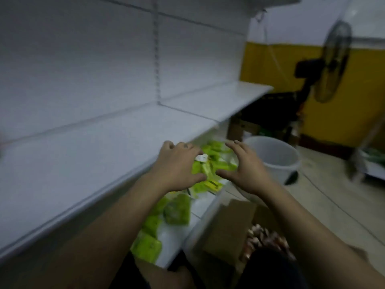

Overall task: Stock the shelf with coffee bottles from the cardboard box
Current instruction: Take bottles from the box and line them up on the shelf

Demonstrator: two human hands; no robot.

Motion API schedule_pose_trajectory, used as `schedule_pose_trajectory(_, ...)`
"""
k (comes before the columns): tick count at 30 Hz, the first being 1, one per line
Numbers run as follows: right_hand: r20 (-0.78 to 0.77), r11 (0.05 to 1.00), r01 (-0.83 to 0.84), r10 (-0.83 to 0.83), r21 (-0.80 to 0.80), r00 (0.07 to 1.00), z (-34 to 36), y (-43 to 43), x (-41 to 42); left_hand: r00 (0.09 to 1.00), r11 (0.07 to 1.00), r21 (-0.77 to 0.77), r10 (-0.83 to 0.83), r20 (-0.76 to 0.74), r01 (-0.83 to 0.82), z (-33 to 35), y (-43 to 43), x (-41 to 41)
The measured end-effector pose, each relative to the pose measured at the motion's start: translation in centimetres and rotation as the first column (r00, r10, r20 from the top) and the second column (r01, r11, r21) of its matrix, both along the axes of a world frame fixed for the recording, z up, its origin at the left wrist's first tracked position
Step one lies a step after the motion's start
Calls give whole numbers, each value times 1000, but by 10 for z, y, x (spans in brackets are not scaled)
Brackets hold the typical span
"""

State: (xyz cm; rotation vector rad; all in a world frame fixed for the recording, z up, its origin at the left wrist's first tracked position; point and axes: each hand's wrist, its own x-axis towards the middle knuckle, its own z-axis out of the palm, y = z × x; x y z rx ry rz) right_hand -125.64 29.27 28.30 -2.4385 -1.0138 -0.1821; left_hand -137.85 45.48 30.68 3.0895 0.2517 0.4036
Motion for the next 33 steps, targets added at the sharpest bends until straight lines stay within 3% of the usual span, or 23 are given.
schedule_pose_trajectory(4,-168,976,188,-205,-113,964,-66,-93,41,982,982,31,-186,-39,188,-53,-65,67)
schedule_pose_trajectory(6,-251,949,270,-304,-159,919,-104,-134,58,964,967,-65,-253,-87,248,-83,-94,99)
schedule_pose_trajectory(9,-440,920,276,-377,-276,815,-157,-183,84,909,948,-190,-302,-286,255,-145,-129,143)
schedule_pose_trajectory(13,-561,889,271,-445,-369,698,-213,-221,117,796,919,-352,-344,-498,177,-238,-166,188)
schedule_pose_trajectory(18,-669,841,259,-536,-474,515,-325,-232,137,621,848,-523,-366,-694,-85,-369,-196,226)
schedule_pose_trajectory(20,-707,826,231,-560,-513,431,-375,-228,139,547,844,-505,-340,-765,-181,-419,-204,232)
schedule_pose_trajectory(22,-723,829,205,-556,-521,411,-417,-223,144,564,806,-495,-256,-786,-325,-458,-209,237)
schedule_pose_trajectory(26,-566,778,262,-604,-571,561,-475,-209,167,690,563,-552,44,-723,-615,-509,-217,255)
schedule_pose_trajectory(28,-578,767,237,-615,-597,536,-497,-201,178,677,568,-510,118,-727,-647,-524,-224,267)
schedule_pose_trajectory(30,-609,756,207,-632,-622,480,-513,-193,183,651,629,-418,191,-735,-656,-531,-232,277)
schedule_pose_trajectory(33,-581,726,288,-678,-624,450,-527,-187,183,641,681,-358,213,-738,-638,-542,-239,282)
